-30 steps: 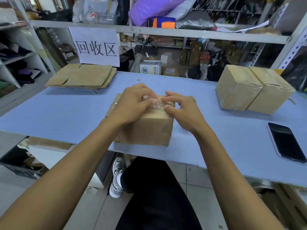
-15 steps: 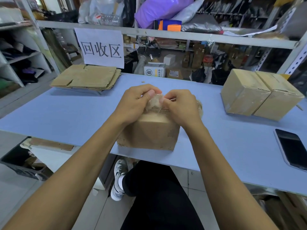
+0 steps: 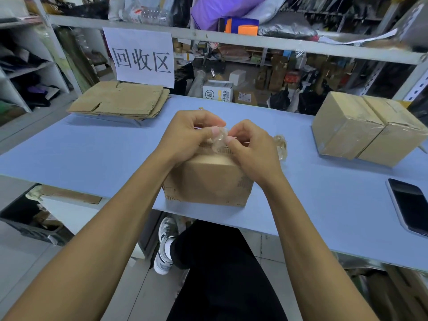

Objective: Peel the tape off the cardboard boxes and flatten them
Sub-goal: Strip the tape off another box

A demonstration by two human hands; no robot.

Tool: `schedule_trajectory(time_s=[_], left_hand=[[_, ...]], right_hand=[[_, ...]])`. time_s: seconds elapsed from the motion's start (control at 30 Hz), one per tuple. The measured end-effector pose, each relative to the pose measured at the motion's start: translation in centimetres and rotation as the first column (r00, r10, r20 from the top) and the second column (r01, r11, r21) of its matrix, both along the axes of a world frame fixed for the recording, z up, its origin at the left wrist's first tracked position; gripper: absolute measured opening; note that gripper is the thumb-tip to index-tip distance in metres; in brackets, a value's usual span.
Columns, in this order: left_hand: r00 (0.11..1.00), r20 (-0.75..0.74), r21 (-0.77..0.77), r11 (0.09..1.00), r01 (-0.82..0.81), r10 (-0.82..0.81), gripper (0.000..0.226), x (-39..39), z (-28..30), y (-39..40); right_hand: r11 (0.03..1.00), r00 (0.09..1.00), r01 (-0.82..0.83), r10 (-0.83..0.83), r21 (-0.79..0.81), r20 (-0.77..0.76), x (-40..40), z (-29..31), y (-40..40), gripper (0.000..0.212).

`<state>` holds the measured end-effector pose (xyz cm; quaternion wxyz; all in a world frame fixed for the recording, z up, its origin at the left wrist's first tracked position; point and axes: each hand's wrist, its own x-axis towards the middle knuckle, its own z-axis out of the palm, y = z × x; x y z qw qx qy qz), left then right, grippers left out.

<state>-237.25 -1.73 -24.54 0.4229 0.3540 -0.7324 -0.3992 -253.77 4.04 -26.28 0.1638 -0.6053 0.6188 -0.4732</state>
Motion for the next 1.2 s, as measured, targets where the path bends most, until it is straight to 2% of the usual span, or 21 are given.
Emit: schedule_trajectory(time_s=[0.17,0.27,0.47,0.6,0.67,0.73,0.8,0.87,0.97,1.1,1.13,1.2], left_hand=[[0.997,0.044,0.020,0.998,-0.067,0.066,0.013,-0.4,-0.2,-0.4],[0.997,0.046,0.083,0.995,-0.058,0.054,0.033,-0.4,0.0,-0.4],[0.982,0.130,0.001,0.991,-0.136,0.134,0.023,-0.2,-0.2,-0.2],[0.976,0.152,-0.072,0.987,-0.146,0.155,0.011,-0.6,0.1,0.2],[0.937,0.261,-0.227,0.958,-0.175,0.233,0.009,-0.8,0.0,0.5],[0.879,0.375,-0.305,0.935,-0.181,0.293,0.019,-0.7,-0.2,0.7],[0.861,0.411,-0.262,0.943,-0.205,0.301,0.035,-0.1,-0.2,0.9],[0.874,0.380,-0.210,0.949,-0.236,0.301,0.044,0.6,-0.1,0.8],[0.892,0.356,-0.164,0.958,-0.236,0.280,0.033,1.3,0.2,0.4],[0.884,0.362,-0.193,0.952,-0.238,0.295,0.017,1.7,-0.1,0.5],[0.884,0.360,-0.200,0.950,-0.240,0.299,0.020,2.0,-0.1,0.6],[0.906,0.341,-0.166,0.965,-0.205,0.251,0.041,2.7,-0.1,0.8]], right_hand=[[1.000,1.000,-0.012,0.012,0.023,-0.004,0.5,0.1,0.6,0.018],[0.999,0.999,-0.033,0.033,0.001,0.019,0.5,-0.1,0.8,0.017],[0.999,1.000,0.014,-0.013,-0.039,0.017,0.8,-0.8,0.7,0.017],[0.999,0.986,0.010,-0.017,-0.042,-0.168,0.9,-1.0,0.5,0.023],[1.000,0.959,-0.002,-0.002,-0.015,-0.284,0.7,-0.9,0.5,0.025],[0.999,0.941,-0.011,0.023,0.037,-0.339,0.5,-0.7,0.4,0.035],[0.997,0.926,-0.030,0.055,0.074,-0.373,0.4,-0.6,0.3,0.047],[0.996,0.909,-0.047,0.075,0.079,-0.410,0.4,-0.5,0.3,0.056],[0.995,0.889,-0.055,0.084,0.077,-0.451,0.4,-0.3,0.4,0.064],[0.990,0.864,-0.065,0.118,0.123,-0.489,0.4,0.1,0.7,0.069],[0.988,0.860,-0.068,0.130,0.142,-0.493,0.4,0.2,0.7,0.068],[0.979,0.854,-0.070,0.157,0.190,-0.496,0.3,0.7,0.5,0.067]])
